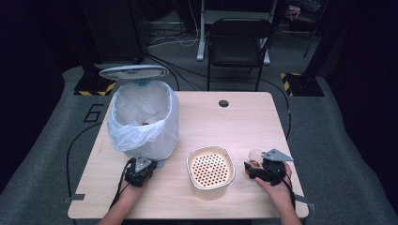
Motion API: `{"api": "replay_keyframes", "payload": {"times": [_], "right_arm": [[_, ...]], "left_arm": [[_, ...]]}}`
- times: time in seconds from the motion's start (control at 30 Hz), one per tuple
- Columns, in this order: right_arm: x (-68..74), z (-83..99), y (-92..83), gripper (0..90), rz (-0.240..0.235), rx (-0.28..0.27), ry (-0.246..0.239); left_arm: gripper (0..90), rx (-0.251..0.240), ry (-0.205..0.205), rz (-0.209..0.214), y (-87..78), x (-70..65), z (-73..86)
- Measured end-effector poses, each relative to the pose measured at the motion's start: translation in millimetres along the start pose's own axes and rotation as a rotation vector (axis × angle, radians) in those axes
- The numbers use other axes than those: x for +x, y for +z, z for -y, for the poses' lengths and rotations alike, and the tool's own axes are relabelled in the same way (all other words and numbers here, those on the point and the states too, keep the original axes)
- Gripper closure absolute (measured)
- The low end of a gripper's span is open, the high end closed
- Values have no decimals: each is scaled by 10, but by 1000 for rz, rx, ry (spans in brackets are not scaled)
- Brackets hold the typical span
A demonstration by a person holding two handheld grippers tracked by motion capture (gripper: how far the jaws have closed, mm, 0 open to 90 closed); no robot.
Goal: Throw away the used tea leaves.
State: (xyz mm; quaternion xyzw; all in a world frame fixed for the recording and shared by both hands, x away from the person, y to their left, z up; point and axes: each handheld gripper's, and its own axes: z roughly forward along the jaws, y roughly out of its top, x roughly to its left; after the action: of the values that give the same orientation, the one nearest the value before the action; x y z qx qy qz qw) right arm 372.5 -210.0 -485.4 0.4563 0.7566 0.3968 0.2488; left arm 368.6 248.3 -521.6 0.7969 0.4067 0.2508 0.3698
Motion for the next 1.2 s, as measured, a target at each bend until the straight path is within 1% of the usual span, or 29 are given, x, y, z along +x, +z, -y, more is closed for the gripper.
{"api": "replay_keyframes", "payload": {"times": [0.03, 0.17, 0.33, 0.37, 0.4, 0.53, 0.57, 0.63, 0.67, 0.7, 0.73, 0.77, 0.87, 1.0, 1.13, 1.17, 1.2], "right_arm": [[-7, -1, 7, 148, -4, 4, -8], [-9, 12, 34, 189, -7, 9, -4], [-31, 28, 45, 284, -16, 0, -4], [-25, 26, 40, 289, -23, 0, 3], [-30, 24, 42, 290, -23, 1, -7], [-38, 22, 41, 291, -39, 0, 0], [-35, 21, 38, 295, -34, 2, 1], [-25, 12, 38, 296, -41, 4, -7], [-18, 8, 34, 296, -38, 10, -7], [-16, 2, 35, 295, -41, 8, -12], [-10, -6, 25, 295, -43, 13, -10], [-10, -15, 24, 295, -43, 4, -15], [2, -47, 0, 295, -47, -1, -9], [12, -99, -24, 296, -52, -16, -18], [41, -185, -37, 306, -57, -32, -48], [46, -208, -39, 308, -61, -26, -62], [55, -228, -30, 310, -63, -33, -63]], "left_arm": [[869, 1, 1, 2, 0, -1, 0], [869, 0, 2, -2, 0, -1, 0], [869, -1, 3, -2, 0, -2, 0], [869, -1, 0, 1, 1, -3, 1], [869, -1, 0, 0, 1, -3, 1], [869, 0, 2, 0, 0, -5, 1], [869, 0, 10, -6, -3, -1, -1], [869, 1, 21, -15, -5, 5, -2], [869, 3, 21, -12, -6, 4, -3], [869, -5, 14, -15, 1, -4, 1], [869, -4, 17, -17, 0, -2, 1], [869, -3, 25, -22, -3, 2, -1], [869, -5, 24, -22, -1, 0, 0], [869, -5, 24, -22, -1, 0, 0], [869, -6, 22, -22, -1, 0, 0], [869, -4, 23, -22, -1, 0, 0], [869, -5, 21, -21, -1, 0, 0]]}}
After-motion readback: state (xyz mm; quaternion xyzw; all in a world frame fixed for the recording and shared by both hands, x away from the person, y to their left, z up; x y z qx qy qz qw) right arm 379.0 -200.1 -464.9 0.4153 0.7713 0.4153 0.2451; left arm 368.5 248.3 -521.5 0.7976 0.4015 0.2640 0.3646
